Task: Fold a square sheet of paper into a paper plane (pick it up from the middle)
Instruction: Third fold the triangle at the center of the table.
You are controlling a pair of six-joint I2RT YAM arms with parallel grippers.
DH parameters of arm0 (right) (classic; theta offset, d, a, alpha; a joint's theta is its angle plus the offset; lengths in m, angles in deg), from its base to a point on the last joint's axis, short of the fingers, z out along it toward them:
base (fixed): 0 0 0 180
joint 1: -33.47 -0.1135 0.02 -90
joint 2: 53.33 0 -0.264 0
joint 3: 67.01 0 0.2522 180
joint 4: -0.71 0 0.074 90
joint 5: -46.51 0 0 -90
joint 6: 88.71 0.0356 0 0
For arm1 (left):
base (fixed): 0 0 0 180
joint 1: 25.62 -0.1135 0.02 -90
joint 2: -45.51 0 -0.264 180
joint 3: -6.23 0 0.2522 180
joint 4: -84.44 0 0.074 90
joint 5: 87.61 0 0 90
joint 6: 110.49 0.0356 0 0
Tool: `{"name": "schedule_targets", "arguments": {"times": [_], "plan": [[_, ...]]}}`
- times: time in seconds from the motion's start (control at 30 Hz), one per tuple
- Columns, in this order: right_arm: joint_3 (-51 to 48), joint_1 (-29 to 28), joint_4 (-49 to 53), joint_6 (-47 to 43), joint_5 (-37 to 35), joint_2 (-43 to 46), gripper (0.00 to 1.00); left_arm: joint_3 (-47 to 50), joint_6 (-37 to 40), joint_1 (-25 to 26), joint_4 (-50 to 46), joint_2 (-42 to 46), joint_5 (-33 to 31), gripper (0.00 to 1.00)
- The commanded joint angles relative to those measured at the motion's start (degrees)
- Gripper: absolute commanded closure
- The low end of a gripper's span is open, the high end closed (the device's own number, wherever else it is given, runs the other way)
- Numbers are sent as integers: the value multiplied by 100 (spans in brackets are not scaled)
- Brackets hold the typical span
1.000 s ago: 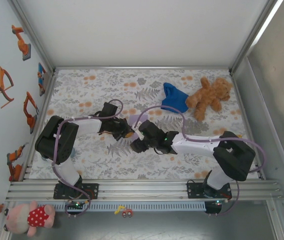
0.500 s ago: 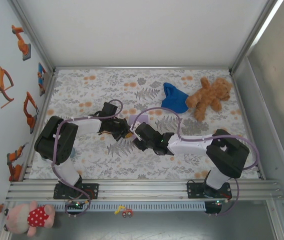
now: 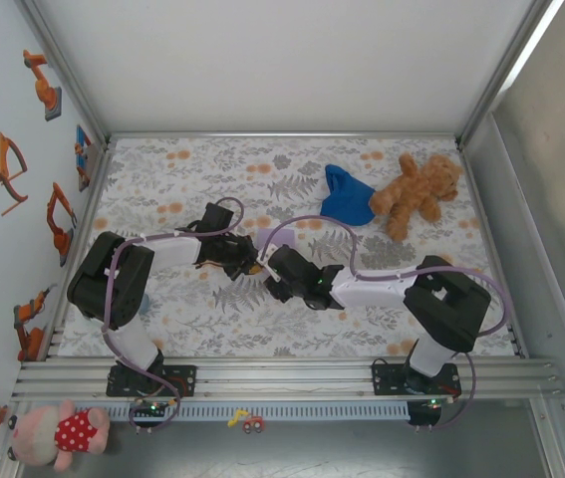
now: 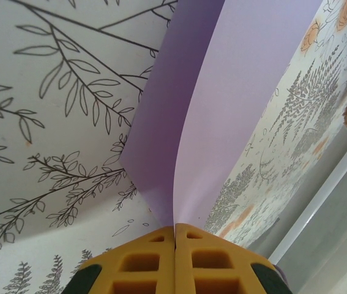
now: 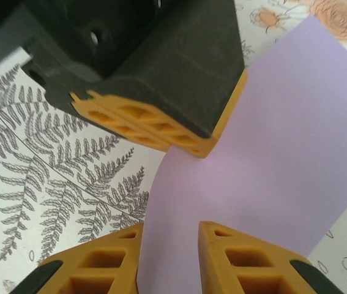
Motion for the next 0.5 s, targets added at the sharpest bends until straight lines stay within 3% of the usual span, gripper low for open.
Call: {"name": "schedule_targets", "arguments": {"times": [0.0, 0.13, 0.23, 0.47], "plan": [[111, 23, -51, -39, 36, -87, 80, -81, -97, -32, -135, 209, 86, 98], [89, 80, -68, 0, 69, -2, 92, -65, -97, -64, -157, 244, 86, 96], [29, 152, -87, 32, 307, 110, 99, -47, -26, -185, -305, 357, 45, 88], [-206, 364, -276, 248, 1427, 265, 100, 37, 189, -573, -365, 725, -104, 75]]}}
